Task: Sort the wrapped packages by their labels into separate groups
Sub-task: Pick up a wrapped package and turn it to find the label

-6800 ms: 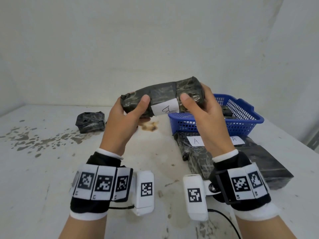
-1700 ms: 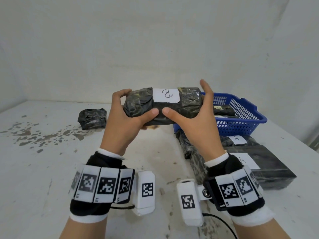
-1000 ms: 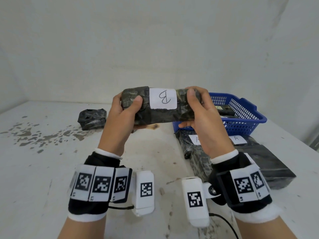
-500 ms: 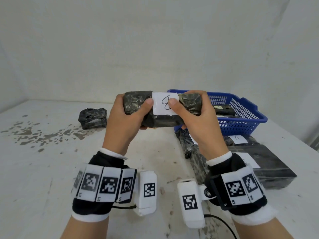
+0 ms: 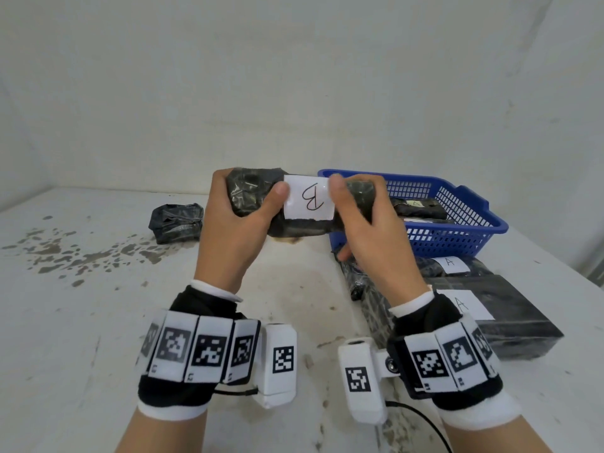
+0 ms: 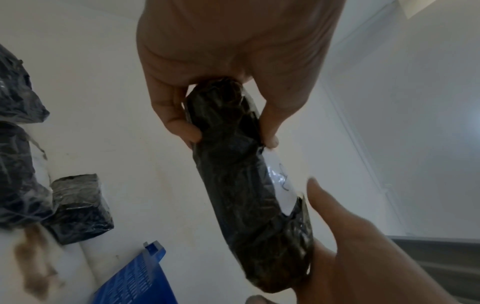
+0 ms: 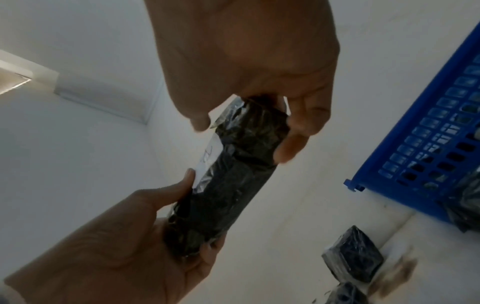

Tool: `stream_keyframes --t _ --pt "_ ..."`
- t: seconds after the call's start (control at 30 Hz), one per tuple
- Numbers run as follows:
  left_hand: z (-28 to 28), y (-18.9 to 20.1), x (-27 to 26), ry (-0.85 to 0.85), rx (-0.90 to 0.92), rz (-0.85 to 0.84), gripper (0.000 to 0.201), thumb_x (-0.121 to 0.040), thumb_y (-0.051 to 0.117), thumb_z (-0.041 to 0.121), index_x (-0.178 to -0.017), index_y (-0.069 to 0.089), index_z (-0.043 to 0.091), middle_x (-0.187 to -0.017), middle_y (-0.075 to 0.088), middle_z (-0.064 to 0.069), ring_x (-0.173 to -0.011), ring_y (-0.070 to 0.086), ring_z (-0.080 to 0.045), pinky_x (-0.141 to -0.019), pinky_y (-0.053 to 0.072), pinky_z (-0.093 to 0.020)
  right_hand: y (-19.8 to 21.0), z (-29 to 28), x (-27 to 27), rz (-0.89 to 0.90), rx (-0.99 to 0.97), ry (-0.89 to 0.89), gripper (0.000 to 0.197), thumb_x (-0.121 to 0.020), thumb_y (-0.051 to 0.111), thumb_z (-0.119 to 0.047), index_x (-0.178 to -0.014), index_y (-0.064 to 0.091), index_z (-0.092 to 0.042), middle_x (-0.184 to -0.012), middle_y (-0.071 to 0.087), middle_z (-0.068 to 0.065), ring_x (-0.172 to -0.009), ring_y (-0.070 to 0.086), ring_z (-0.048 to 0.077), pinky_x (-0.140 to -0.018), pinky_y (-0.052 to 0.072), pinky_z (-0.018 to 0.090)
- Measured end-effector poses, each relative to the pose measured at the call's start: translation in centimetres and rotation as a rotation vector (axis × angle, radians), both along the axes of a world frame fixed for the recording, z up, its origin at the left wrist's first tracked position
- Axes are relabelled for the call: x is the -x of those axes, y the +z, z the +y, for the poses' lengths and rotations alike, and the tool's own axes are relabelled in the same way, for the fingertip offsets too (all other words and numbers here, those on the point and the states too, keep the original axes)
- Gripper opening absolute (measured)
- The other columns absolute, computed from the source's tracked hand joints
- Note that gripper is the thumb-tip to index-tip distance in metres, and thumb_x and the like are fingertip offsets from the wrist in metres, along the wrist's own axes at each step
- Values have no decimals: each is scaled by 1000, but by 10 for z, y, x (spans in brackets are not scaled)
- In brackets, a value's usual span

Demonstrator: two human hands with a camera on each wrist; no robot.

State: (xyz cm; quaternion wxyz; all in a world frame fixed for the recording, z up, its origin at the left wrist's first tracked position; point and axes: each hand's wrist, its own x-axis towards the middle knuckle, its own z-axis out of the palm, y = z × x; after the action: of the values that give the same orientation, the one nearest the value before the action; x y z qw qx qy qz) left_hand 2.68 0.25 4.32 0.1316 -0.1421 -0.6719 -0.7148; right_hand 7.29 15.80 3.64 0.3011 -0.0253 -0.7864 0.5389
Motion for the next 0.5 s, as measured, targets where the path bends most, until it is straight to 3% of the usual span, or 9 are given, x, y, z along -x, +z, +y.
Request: stream_keyframes --t 0.07,0.13,0.17,0.23,0.3,0.43,0.5 --pt "-3 -1 2 -26 -21 -3 49 -80 76 32 -121 48 28 -100 63 10 -85 64 -3 -77 58 -28 1 2 2 -7 54 23 23 -97 45 -58 -108 54 -40 -93 67 -4 -64 57 11 -55 49 22" --pt "-6 -1 5 -57 -17 -38 60 -76 78 36 -127 46 28 -102 63 12 -84 62 3 -69 54 -17 1 6 3 12 166 76 15 -103 50 -38 -116 58 -38 -100 64 4 -69 55 13 -50 44 18" --pt "-7 0 5 -79 -10 -70 67 -72 80 44 -128 48 24 -105 64 10 -91 64 -1 -74 54 -18 2 7 4 25 219 97 20 -102 54 -31 -121 58 -37 -106 64 4 -72 57 14 -52 45 20" --pt "-5 2 4 -142 -8 -139 76 -64 79 61 -124 56 20 -111 69 1 -102 67 -16 -88 56 -38 4 10 6 50 304 118 32 -100 58 -23 -132 55 -31 -112 65 2 -81 63 15 -59 49 27" --pt "-4 3 2 -173 -44 -158 67 -67 70 60 -121 60 20 -113 70 -2 -104 67 -21 -93 53 -50 6 12 6 67 365 147 34 -101 57 -24 -135 56 -19 -113 66 2 -89 64 15 -64 52 30" --pt "-2 5 1 -187 -104 -166 54 -76 63 48 -120 59 17 -112 70 -4 -104 67 -24 -98 49 -53 9 15 5 85 434 179 21 -103 50 -16 -120 62 -10 -104 66 2 -86 64 13 -65 54 34" --pt "-2 5 2 -172 -141 -165 36 -85 61 36 -113 61 13 -100 71 -4 -94 67 -23 -88 49 -48 9 15 4 71 436 188 18 -102 52 -18 -115 64 -13 -103 66 2 -86 64 14 -65 54 36"
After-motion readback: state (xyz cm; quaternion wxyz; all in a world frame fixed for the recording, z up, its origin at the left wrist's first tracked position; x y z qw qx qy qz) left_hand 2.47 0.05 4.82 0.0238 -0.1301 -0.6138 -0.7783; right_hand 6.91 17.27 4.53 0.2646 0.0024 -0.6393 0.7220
